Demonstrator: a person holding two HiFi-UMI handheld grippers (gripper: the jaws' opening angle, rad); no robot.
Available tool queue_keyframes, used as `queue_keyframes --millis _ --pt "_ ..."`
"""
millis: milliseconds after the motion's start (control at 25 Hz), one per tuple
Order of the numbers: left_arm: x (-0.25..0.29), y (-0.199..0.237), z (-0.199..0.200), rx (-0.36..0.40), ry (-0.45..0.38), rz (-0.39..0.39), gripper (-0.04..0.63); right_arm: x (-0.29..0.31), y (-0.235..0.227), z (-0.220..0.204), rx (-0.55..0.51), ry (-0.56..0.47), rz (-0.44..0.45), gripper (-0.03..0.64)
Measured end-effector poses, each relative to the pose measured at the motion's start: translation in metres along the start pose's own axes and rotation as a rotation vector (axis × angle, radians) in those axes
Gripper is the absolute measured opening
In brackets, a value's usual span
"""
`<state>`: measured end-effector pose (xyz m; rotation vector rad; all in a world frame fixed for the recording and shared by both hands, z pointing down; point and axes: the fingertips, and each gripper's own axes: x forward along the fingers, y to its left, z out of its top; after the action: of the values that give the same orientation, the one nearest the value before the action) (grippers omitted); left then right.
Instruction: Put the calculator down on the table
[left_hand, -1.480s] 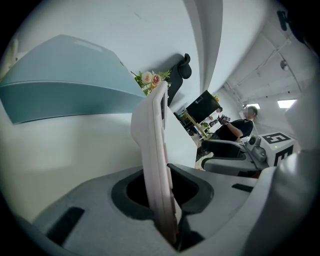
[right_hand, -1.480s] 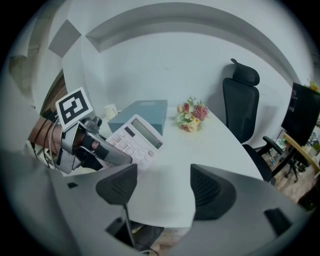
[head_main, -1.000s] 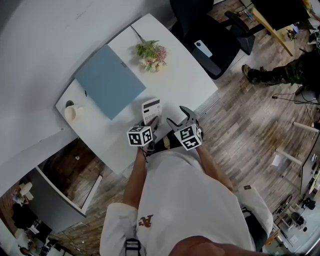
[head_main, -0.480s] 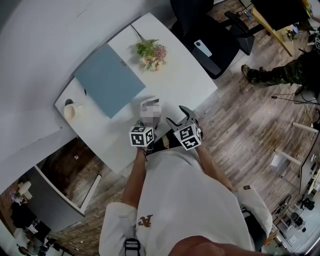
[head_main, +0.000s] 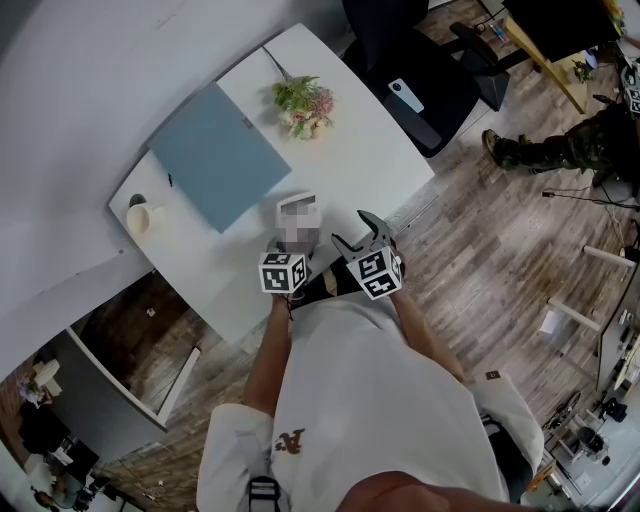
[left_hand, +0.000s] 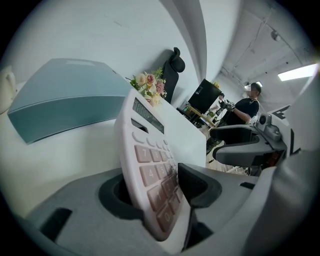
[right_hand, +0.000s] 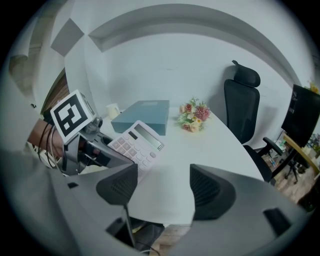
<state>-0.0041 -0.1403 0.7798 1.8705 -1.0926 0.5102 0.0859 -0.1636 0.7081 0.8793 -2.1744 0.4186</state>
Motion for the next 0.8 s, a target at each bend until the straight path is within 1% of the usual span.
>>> queue_keyframes --millis 200,480,800 --pt "-0.002 0.004 0.001 0.003 -0.011 0.025 0.253 0.0 0.001 0.0 -0.003 -0.003 0.001 0.327" --pt "-0.002 0.012 -0.003 0.035 -0.009 0.075 0.277 0.001 0.002 -0.003 -0.005 0.0 0.004 0.324" --pt "-0.007 0.019 -0.004 0.048 -0.021 0.123 0.322 -0.001 0.005 -0.003 -0.01 0.001 0.007 0.324"
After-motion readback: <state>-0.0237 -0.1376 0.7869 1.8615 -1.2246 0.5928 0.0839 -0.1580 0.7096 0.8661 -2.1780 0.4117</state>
